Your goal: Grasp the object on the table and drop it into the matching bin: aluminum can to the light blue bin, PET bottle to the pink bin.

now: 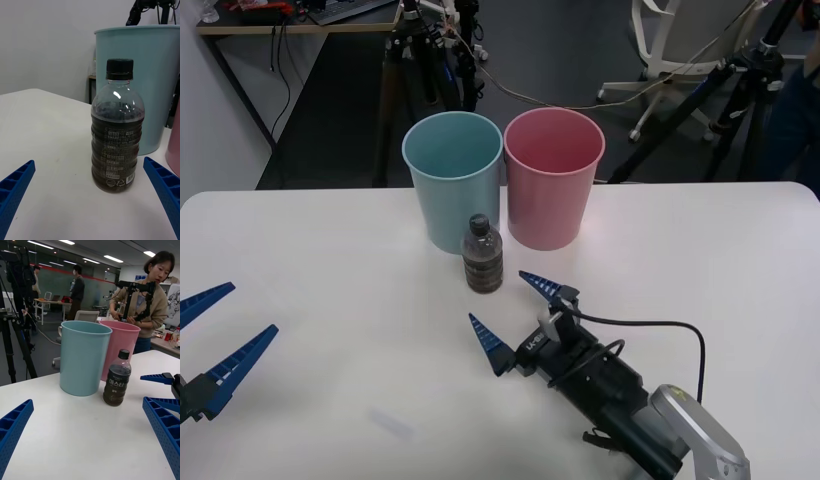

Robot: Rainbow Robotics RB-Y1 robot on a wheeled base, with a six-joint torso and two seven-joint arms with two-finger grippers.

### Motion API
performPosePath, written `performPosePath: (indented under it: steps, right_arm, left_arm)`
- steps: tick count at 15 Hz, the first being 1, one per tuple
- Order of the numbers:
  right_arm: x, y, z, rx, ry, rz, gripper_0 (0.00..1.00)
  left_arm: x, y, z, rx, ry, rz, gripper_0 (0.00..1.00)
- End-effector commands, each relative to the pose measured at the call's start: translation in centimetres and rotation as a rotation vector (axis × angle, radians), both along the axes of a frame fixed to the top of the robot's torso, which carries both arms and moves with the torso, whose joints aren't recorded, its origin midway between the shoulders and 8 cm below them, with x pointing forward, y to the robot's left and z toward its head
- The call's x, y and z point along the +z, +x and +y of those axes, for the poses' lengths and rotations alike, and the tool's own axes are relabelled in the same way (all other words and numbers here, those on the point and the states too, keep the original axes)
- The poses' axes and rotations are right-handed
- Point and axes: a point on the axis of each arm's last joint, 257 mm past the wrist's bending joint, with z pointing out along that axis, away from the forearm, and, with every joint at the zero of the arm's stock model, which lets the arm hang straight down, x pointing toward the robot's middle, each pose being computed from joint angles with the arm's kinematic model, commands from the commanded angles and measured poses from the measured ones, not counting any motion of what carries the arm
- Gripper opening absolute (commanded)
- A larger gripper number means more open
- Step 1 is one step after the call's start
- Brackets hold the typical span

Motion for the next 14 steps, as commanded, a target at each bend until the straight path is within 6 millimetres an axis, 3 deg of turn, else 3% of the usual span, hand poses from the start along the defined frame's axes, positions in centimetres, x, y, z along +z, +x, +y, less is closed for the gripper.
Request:
performPosePath:
  steps: [1,8,14]
  right_arm:
    - [-0.1,1.0,0.2,-0.001,-0.004,-0.009,1.0]
    - [0.1,4.6,0.3,-0.057,0.002,-0.007,1.0]
    - [0.1,5.6,2.5,-0.055,-0.005,-0.007,1.0]
  left_arm:
    - [0.0,0.0,0.0,0.0,0.0,0.0,1.0]
    - [0.0,0.0,0.0,0.0,0.0,0.0,1.0]
    - [0.0,0.0,0.0,0.0,0.0,0.0,1.0]
